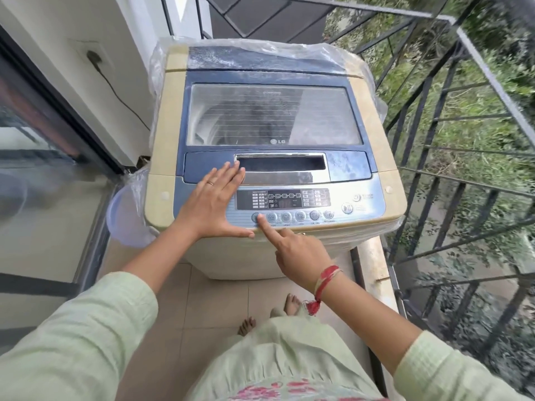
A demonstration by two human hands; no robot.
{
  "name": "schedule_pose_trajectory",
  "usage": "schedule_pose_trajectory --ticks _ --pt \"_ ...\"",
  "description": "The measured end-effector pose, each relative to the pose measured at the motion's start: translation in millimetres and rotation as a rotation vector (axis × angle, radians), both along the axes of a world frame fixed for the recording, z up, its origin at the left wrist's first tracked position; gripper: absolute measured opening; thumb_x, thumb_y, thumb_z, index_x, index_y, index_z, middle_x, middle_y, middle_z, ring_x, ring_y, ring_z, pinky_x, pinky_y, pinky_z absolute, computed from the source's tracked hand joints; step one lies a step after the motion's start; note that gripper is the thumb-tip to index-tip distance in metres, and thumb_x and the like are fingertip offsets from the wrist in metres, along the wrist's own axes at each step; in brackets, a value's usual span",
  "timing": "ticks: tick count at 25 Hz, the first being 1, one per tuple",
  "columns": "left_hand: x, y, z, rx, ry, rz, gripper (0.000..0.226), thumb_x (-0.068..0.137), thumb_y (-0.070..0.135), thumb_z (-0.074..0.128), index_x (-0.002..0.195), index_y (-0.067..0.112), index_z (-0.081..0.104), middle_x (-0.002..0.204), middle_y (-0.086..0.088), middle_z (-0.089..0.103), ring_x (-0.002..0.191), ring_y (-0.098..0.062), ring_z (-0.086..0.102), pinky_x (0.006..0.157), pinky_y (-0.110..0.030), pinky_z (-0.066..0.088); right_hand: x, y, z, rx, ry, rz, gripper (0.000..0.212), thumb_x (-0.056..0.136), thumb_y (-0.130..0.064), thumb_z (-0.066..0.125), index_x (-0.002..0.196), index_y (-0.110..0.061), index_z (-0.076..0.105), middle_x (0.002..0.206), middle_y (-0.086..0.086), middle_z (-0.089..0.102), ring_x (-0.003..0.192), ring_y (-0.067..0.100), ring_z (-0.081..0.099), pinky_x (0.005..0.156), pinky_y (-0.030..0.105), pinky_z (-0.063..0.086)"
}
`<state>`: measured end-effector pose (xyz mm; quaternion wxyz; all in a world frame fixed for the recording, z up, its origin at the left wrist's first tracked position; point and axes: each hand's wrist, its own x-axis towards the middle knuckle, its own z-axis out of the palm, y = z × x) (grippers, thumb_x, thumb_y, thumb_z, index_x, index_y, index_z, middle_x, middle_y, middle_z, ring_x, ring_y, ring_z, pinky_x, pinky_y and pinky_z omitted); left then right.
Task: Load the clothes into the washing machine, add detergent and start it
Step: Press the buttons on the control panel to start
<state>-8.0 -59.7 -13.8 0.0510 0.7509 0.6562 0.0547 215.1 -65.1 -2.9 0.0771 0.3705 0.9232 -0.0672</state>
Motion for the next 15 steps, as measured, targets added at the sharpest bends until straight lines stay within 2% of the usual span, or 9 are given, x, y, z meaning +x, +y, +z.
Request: schedule_pose_trajectory --ticks 4,8,12,15 --pt "0.1 2.6 0.8 0.002 0.007 -0.001 0.129 0.053 0.094 0.039 0.151 0.015 0.009 0.158 -0.003 0.007 0.146 -0.017 0.000 0.119 -0.038 0.003 0.6 8.0 2.5 0.001 -0.003 0.023 0.082 0.092 -0.009 0.040 0.148 -0.033 -0.014 0.110 0.002 0.058 0.077 0.024 0.062 0.050 0.031 0.032" --pt "0.4 4.1 1.6 0.007 0.003 0.004 0.128 0.054 0.093 0.041 0.150 0.014 0.011 0.158 -0.004 0.009 0.146 -0.017 0.002 0.119 -0.039 0.004 -6.3 10.8 15.3 0.074 -0.082 0.031 0.077 0.091 -0.004 0.036 0.150 -0.027 -0.008 0.100 0.003 0.060 0.062 0.022 0.045 0.044 0.029 0.015" --pt "1.8 5.0 1.7 0.020 -0.011 0.012 0.126 0.054 0.090 0.045 0.150 0.014 0.014 0.158 -0.004 0.012 0.146 -0.017 0.005 0.119 -0.038 0.005 -13.4 5.8 24.8 0.137 -0.163 0.031 0.076 0.092 -0.006 0.037 0.150 -0.022 -0.011 0.097 0.003 0.058 0.057 0.017 0.038 0.045 0.029 0.016" --pt "3.1 4.5 1.2 0.017 -0.012 0.015 0.127 0.053 0.090 0.045 0.150 0.015 0.014 0.158 -0.004 0.012 0.146 -0.017 0.005 0.119 -0.038 0.005 -7.3 4.4 14.5 0.077 -0.116 -0.020 0.082 0.091 -0.008 0.040 0.148 -0.029 -0.015 0.102 0.005 0.056 0.060 0.020 0.045 0.044 0.028 0.021"
